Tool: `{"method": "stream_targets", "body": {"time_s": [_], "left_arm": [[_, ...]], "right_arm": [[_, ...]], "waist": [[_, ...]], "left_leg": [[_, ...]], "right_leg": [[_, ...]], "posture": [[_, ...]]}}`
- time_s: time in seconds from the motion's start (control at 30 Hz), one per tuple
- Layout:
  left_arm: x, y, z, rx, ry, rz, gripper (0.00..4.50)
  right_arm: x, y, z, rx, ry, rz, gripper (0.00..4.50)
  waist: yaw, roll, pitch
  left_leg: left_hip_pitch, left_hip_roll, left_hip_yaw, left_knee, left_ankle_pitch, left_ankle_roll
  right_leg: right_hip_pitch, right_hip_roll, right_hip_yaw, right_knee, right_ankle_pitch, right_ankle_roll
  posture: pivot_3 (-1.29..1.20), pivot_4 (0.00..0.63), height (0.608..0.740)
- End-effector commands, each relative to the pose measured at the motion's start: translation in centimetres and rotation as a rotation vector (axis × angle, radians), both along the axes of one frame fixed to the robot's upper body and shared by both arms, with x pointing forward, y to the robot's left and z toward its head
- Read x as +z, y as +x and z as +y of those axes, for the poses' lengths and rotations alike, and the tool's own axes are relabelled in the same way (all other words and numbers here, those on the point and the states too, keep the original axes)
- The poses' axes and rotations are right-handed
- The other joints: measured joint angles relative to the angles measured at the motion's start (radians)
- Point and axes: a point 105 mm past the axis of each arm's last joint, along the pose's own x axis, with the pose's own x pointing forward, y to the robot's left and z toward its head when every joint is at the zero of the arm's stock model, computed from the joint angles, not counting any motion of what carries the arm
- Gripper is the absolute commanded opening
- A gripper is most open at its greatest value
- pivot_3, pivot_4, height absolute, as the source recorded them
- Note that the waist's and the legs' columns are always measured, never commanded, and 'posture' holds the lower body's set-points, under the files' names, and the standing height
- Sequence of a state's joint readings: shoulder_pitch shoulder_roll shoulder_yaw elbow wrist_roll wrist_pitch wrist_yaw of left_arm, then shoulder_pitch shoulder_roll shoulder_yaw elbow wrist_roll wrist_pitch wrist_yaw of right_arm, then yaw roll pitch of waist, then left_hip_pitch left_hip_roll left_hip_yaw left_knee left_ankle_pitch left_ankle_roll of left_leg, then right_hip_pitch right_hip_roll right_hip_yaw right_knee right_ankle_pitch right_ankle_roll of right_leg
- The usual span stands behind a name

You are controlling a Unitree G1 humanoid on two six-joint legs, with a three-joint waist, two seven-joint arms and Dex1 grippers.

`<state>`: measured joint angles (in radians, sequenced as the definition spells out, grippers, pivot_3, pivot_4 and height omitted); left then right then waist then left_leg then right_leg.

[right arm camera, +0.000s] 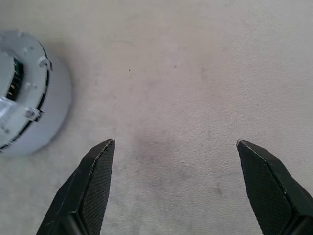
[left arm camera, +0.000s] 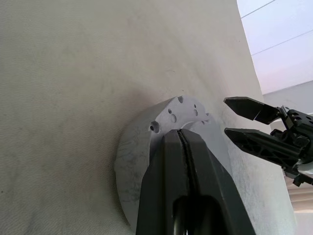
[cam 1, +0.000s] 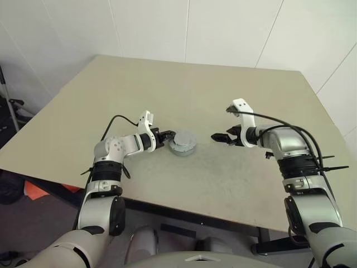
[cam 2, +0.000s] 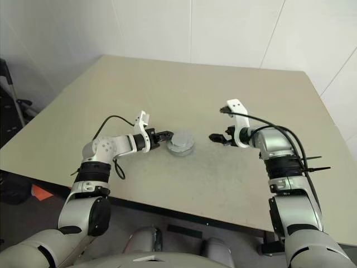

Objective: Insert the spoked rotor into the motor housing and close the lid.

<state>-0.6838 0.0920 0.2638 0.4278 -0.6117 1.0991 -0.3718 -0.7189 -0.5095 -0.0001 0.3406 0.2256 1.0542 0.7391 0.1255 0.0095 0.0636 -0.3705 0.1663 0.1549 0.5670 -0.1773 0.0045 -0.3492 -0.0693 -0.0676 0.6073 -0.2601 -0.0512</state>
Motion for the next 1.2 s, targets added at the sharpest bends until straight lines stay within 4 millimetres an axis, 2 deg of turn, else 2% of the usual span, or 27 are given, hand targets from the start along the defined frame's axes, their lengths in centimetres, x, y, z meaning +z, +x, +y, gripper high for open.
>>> {"method": "stream_targets", "body": {"time_s": [0.03, 0.1, 0.17, 0.53, 1.2], "left_arm": [[-1.1, -0.4, 0.1, -0.007, 0.036, 0.026, 0.00], [-1.1, -0.5, 0.2, -0.006, 0.038, 0.026, 0.00], [-1.2, -0.5, 0.2, -0.007, 0.039, 0.027, 0.00], [-1.6, -0.6, 0.6, 0.004, 0.060, 0.020, 0.00], [-2.1, -0.6, 1.3, 0.019, 0.093, 0.021, 0.00]], "right_arm": [[3.7, 0.1, -0.1, -0.025, 0.169, 0.006, 4.47], [4.9, -0.2, 0.2, -0.040, 0.293, 0.063, 4.47], [5.1, -0.5, 0.4, -0.050, 0.350, 0.104, 4.47], [1.5, -2.1, 2.1, -0.102, 0.432, 0.239, 4.47], [0.1, -2.9, 6.3, -0.055, 0.522, 0.303, 4.47]], "waist": [[0.001, 0.000, 0.000], [0.001, 0.000, 0.000], [0.003, 0.000, 0.000], [0.005, 0.001, 0.000], [0.005, 0.002, -0.001]], "left_leg": [[0.000, 0.000, 0.000, 0.000, 0.000, 0.000], [0.000, 0.000, 0.000, 0.000, 0.000, 0.000], [0.000, 0.000, 0.000, 0.000, 0.000, 0.000], [0.000, 0.001, 0.000, 0.000, 0.000, 0.000], [0.001, 0.001, 0.000, -0.001, 0.001, -0.002]], "right_leg": [[0.000, 0.000, 0.000, 0.000, 0.000, 0.000], [0.000, 0.000, 0.000, 0.000, 0.000, 0.000], [0.000, 0.000, 0.000, 0.000, 0.000, 0.000], [0.000, 0.000, -0.001, 0.001, 0.000, 0.000], [0.000, 0.000, -0.001, 0.001, 0.000, 0.001]], "posture": [[0.00, 0.000, 0.740], [0.00, 0.000, 0.740], [0.00, 0.000, 0.740], [0.00, 0.000, 0.740], [0.00, 0.000, 0.740]]}}
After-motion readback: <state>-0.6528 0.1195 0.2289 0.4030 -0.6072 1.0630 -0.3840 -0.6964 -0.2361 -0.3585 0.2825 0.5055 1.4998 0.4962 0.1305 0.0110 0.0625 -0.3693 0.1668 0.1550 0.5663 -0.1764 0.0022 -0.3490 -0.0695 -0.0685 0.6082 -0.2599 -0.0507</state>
